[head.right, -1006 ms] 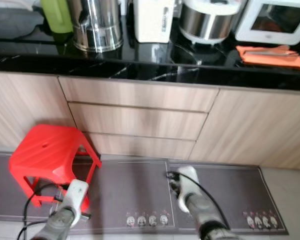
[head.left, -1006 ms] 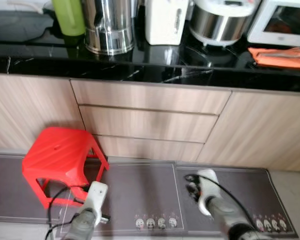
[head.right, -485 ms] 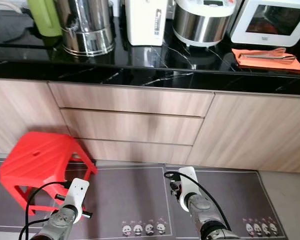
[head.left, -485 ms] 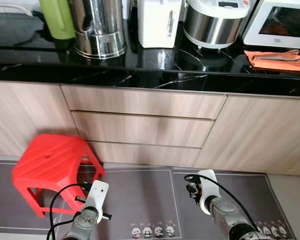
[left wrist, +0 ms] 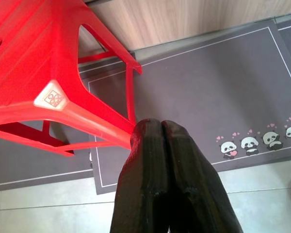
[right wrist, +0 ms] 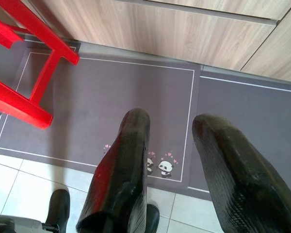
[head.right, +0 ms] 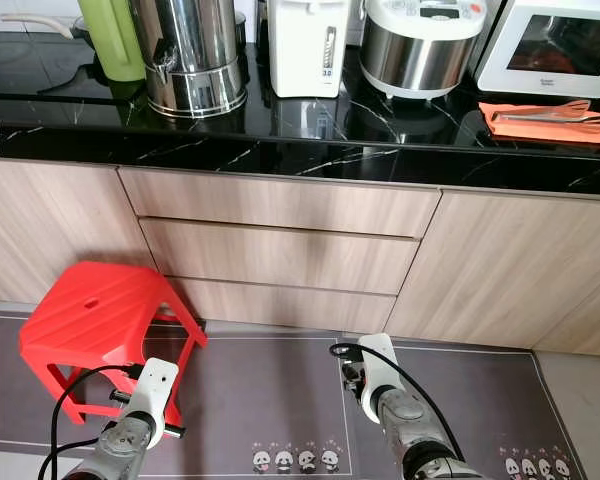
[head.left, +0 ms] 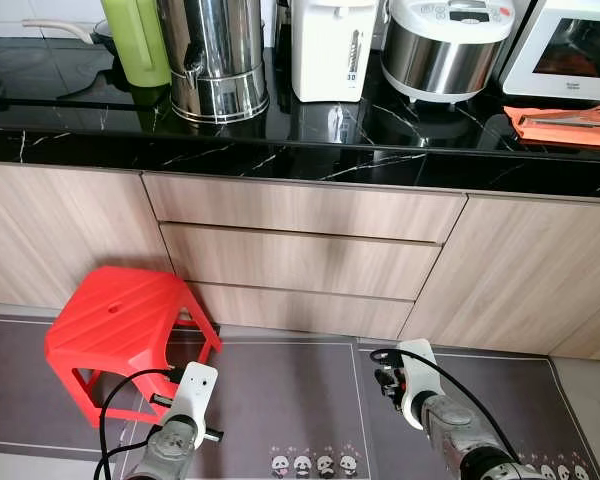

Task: Kitchen organization

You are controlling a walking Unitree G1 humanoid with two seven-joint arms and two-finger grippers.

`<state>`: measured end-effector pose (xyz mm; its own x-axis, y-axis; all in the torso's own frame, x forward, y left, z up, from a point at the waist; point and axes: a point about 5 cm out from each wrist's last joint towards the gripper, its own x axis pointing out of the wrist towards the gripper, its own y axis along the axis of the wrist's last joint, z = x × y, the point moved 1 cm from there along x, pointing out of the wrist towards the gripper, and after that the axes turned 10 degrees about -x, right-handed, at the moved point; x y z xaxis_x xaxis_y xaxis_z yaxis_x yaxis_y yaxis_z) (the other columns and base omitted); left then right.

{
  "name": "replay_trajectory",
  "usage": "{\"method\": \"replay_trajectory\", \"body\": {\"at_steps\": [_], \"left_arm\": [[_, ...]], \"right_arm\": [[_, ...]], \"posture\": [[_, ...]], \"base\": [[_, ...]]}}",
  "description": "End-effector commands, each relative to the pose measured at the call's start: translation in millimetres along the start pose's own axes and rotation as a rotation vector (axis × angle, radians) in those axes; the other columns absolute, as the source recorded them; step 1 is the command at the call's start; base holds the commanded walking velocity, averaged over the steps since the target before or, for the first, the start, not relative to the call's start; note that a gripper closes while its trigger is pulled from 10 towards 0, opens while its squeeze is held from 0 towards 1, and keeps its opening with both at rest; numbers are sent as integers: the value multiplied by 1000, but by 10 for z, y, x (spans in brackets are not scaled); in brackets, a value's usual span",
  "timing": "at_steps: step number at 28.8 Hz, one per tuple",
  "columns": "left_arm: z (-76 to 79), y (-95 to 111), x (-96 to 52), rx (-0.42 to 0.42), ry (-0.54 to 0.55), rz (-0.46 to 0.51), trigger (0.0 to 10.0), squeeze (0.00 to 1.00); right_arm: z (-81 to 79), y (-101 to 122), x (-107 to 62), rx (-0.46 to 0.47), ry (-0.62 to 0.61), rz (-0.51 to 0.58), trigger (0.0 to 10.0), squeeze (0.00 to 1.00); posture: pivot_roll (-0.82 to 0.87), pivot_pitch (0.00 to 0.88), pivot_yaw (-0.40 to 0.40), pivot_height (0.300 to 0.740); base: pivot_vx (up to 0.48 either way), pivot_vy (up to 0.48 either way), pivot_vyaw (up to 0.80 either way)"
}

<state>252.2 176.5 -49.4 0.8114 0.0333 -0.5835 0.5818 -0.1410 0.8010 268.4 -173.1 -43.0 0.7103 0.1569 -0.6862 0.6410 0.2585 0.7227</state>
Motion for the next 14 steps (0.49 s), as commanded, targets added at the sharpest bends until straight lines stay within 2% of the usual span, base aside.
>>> {"method": "replay_trajectory", "body": {"at_steps": [1,14], "left_arm": [[-19,-47,-9,0,9,-24,10000,0],[-19,-47,-9,0,9,-24,10000,0]], "right_arm": [[9,20,2,-9,-2,2,10000,0],[9,20,2,-9,-2,2,10000,0]], "posture": [[-3,0,-38,731],[-3,0,-38,731]], "base": [[0,0,0],[0,0,0]]}}
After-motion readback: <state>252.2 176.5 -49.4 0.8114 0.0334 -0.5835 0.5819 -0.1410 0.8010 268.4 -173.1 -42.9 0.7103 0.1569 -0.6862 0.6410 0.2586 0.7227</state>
